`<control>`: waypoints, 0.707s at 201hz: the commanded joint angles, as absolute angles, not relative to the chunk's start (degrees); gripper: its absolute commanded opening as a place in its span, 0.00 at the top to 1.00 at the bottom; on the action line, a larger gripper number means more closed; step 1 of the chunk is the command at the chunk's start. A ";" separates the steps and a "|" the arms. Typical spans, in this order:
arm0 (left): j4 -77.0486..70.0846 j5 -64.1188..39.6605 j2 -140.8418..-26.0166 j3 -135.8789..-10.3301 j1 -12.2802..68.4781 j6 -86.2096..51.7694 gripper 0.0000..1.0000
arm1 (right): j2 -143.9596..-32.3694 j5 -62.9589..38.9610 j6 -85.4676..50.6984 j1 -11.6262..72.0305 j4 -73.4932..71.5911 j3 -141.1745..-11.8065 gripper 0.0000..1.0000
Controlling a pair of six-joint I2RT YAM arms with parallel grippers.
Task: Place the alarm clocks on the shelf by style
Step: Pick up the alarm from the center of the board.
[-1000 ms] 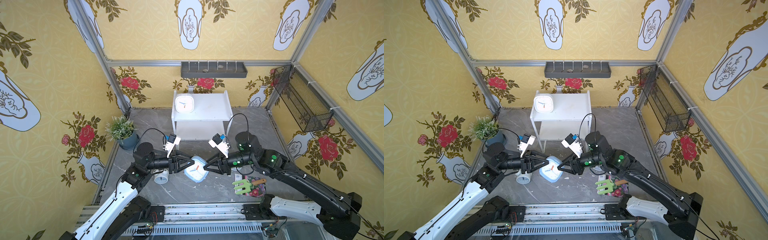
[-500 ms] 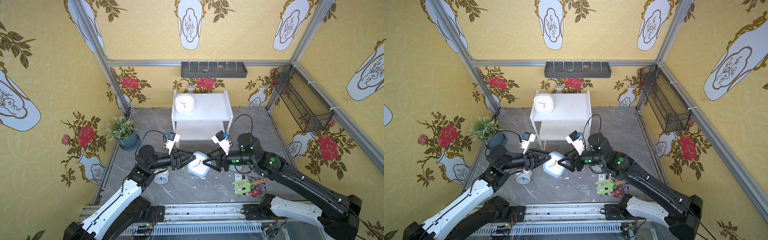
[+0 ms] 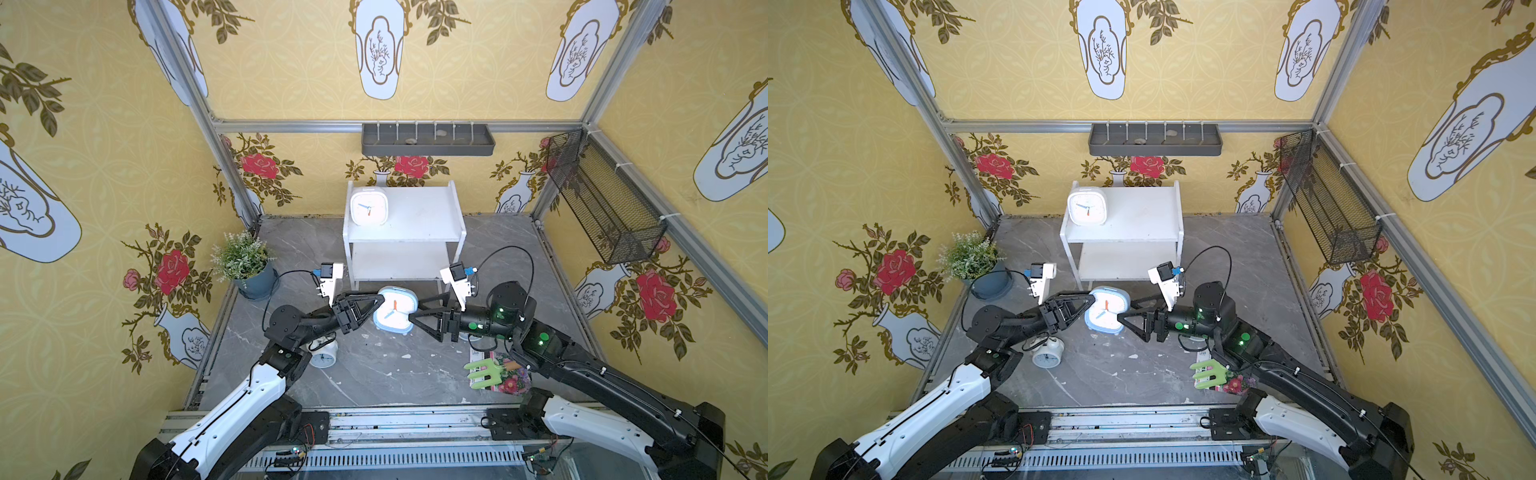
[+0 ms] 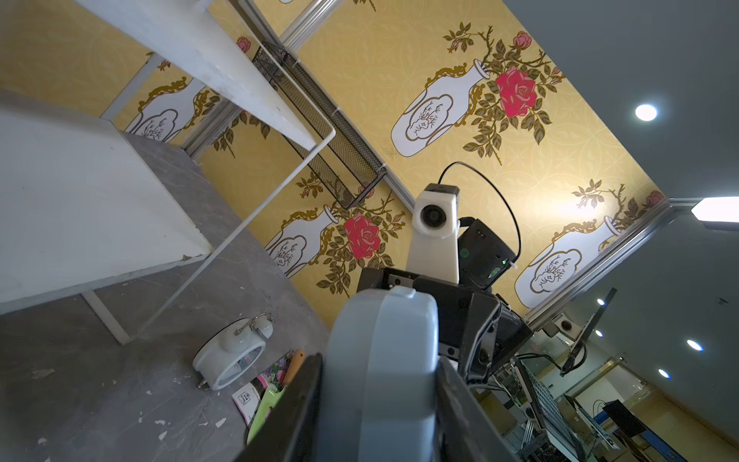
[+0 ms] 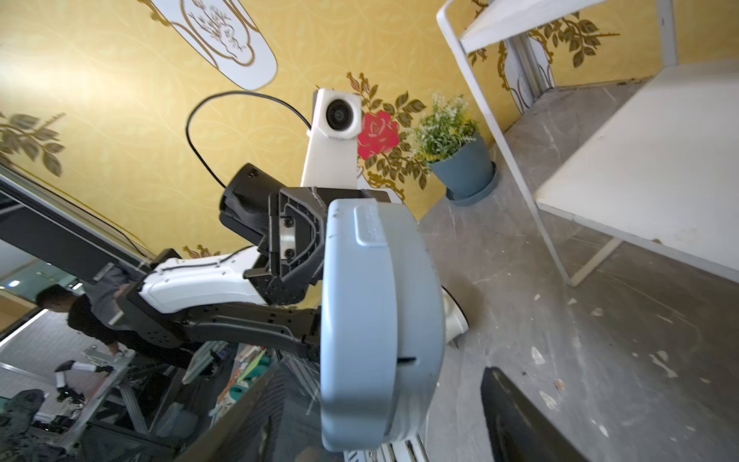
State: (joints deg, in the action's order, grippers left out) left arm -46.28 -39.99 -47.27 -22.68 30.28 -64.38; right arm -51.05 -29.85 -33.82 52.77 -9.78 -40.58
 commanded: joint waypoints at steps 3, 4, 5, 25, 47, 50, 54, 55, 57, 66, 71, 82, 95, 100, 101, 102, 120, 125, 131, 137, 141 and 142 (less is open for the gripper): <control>-52.56 -38.76 -47.46 -22.24 30.23 -66.33 0.91 | -50.90 -33.87 -38.50 52.72 -21.03 -39.71 0.32; -52.60 -38.80 -47.46 -22.24 30.23 -66.30 0.91 | -50.89 -33.86 -38.50 52.73 -21.02 -39.67 0.33; -52.62 -38.83 -47.46 -22.28 30.23 -66.33 0.91 | -50.89 -33.89 -38.50 52.69 -21.01 -39.70 0.33; -52.64 -38.94 -47.42 -22.27 30.23 -66.45 0.91 | -51.01 -34.41 -38.39 52.41 -21.10 -40.13 0.40; -52.97 -38.96 -47.36 -22.24 30.23 -66.79 0.92 | -52.31 -35.59 -37.78 52.30 -19.02 -41.80 0.46; -53.04 -38.98 -47.36 -22.28 30.26 -66.84 0.91 | -52.49 -35.67 -37.67 52.32 -18.77 -41.95 0.46; -53.10 -39.06 -47.30 -22.25 30.24 -66.87 0.91 | -52.72 -35.77 -37.58 52.24 -18.59 -42.10 0.46; -53.10 -39.09 -47.25 -22.24 30.24 -66.88 0.91 | -52.72 -35.77 -37.58 52.24 -18.59 -42.10 0.46; -53.16 -39.04 -47.28 -22.24 30.23 -66.88 0.91 | -52.80 -35.88 -37.54 52.21 -18.53 -42.23 0.47; -53.18 -39.31 -47.34 -22.35 30.23 -66.89 0.91 | -52.99 -35.95 -37.52 52.23 -18.27 -42.32 0.47; -53.17 -39.52 -47.37 -22.44 30.23 -66.93 0.91 | -53.00 -35.91 -37.41 52.06 -18.13 -42.39 0.47; -53.17 -40.21 -47.46 -22.63 30.23 -66.91 0.91 | -53.00 -35.94 -37.20 51.75 -17.81 -42.60 0.47; -53.17 -40.60 -47.47 -22.77 30.23 -66.88 0.92 | -53.17 -36.29 -36.97 51.45 -17.45 -43.06 0.50; -53.17 -40.53 -47.38 -22.67 30.23 -66.82 0.92 | -53.26 -36.34 -36.73 51.46 -17.05 -43.31 0.50; -53.17 -40.52 -47.38 -22.67 30.23 -66.85 0.92 | -53.26 -36.28 -36.65 51.48 -16.92 -43.36 0.51; -53.13 -40.52 -47.38 -22.63 30.23 -66.87 0.92 | -53.30 -36.42 -36.60 51.45 -16.81 -43.44 0.50; -53.09 -40.30 -47.23 -22.42 30.23 -66.71 0.92 | -53.94 -36.55 -35.74 51.34 -15.18 -44.50 0.55; -53.06 -40.33 -47.28 -22.51 30.23 -66.71 0.91 | -54.09 -36.56 -35.56 51.39 -14.91 -44.76 0.56; -53.09 -40.47 -47.37 -22.51 30.23 -66.71 0.91 | -54.27 -36.56 -35.36 51.27 -14.45 -45.03 0.57; -53.09 -40.76 -47.54 -22.70 30.23 -66.62 0.91 | -54.48 -36.54 -35.25 51.24 -14.19 -45.19 0.57; -53.09 -41.03 -47.63 -22.77 30.23 -66.58 0.91 | -54.49 -36.64 -35.18 51.24 -14.07 -45.28 0.58; -53.09 -41.04 -47.68 -22.86 30.23 -66.56 0.91 | -54.49 -36.64 -35.17 51.24 -14.02 -45.36 0.58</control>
